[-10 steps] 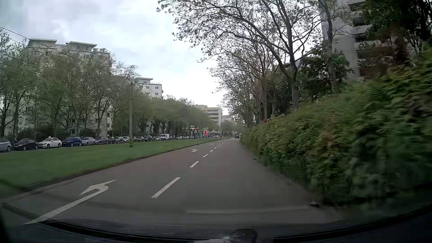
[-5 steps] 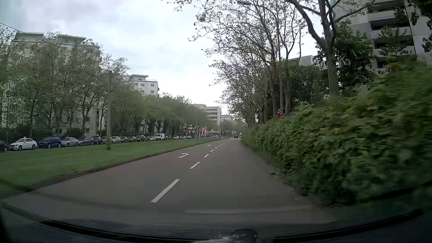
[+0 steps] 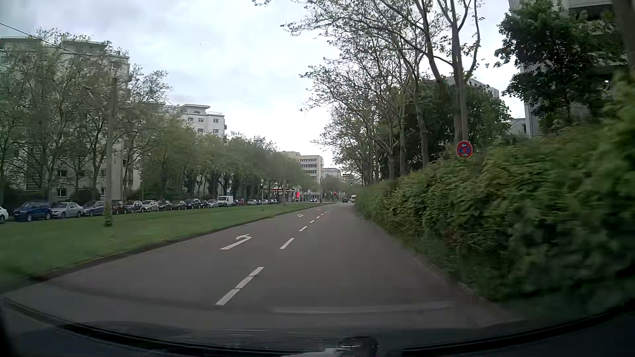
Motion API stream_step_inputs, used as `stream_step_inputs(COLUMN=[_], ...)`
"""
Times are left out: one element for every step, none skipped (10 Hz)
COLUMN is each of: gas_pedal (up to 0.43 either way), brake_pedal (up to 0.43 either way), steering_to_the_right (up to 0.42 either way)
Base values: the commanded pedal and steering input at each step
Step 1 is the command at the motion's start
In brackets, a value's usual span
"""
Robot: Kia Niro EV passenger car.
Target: Follow the waypoints while adhering to traffic rules and regulations
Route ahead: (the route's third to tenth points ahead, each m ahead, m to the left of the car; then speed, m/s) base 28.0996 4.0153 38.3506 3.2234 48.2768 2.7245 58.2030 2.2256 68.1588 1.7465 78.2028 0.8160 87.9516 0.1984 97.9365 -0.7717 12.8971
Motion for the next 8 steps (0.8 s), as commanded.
stream_step_inputs(gas_pedal=[0.087, 0.087, 0.079, 0.079, 0.079, 0.079, 0.079, 0.079], brake_pedal=[0.0, 0.0, 0.0, 0.0, 0.0, 0.0, 0.0, 0.0], steering_to_the_right=[0.004, 0.004, 0.005, 0.005, 0.005, 0.005, 0.005, 0.005])
